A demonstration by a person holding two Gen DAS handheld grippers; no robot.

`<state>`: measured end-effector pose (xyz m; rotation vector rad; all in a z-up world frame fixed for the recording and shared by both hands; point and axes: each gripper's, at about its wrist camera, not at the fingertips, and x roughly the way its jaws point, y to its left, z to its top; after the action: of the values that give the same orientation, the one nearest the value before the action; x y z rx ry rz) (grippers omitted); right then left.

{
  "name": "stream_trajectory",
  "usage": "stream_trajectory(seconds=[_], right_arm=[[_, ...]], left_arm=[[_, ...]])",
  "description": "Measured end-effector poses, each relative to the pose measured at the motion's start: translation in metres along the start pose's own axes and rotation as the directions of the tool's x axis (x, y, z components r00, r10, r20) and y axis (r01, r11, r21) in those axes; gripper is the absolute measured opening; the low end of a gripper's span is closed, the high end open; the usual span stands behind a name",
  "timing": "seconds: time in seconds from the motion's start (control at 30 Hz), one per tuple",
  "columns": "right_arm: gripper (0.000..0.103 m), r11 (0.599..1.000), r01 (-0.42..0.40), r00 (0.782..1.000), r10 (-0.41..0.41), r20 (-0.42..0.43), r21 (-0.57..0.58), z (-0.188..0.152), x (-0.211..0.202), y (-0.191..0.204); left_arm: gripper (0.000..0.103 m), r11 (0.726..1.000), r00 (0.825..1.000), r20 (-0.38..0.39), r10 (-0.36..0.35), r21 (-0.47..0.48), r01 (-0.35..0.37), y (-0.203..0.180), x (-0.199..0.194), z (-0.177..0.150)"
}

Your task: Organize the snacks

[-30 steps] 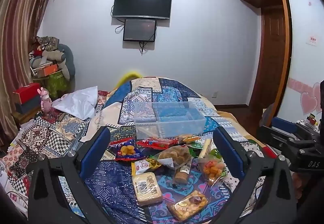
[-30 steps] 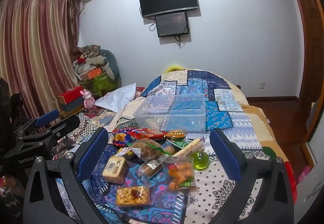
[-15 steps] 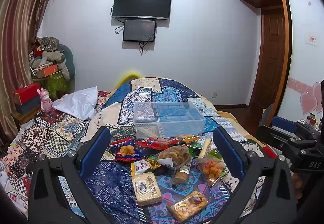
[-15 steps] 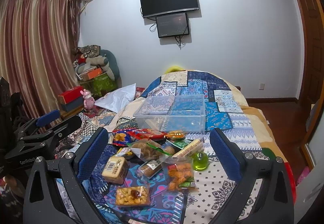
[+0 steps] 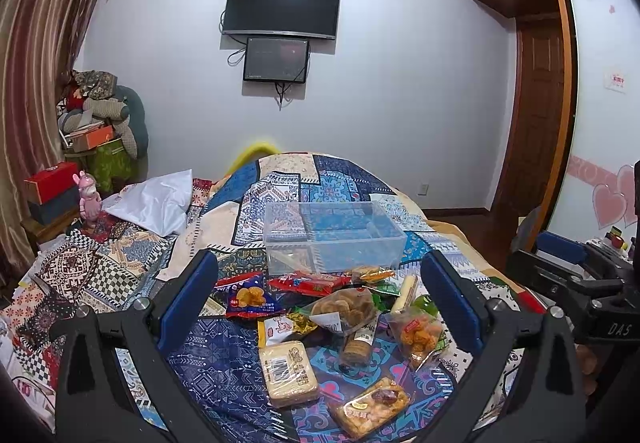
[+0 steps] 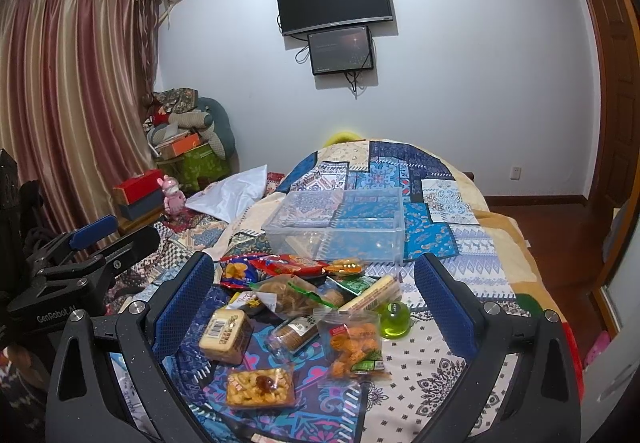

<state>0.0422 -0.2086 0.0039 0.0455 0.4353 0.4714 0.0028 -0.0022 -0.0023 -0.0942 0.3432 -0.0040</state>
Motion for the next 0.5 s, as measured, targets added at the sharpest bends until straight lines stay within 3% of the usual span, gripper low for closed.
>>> stream_trajectory(seconds=[0.5], right_arm=[[0.1, 1.0, 0.002, 1.0, -0.002, -0.001, -0.002, 0.0011, -0.0003, -0.0013]], left_arm=[[0.103, 1.0, 1.0, 0.002, 0.0, -0.002, 0.0, 0.0031, -0.0005, -0.0032]])
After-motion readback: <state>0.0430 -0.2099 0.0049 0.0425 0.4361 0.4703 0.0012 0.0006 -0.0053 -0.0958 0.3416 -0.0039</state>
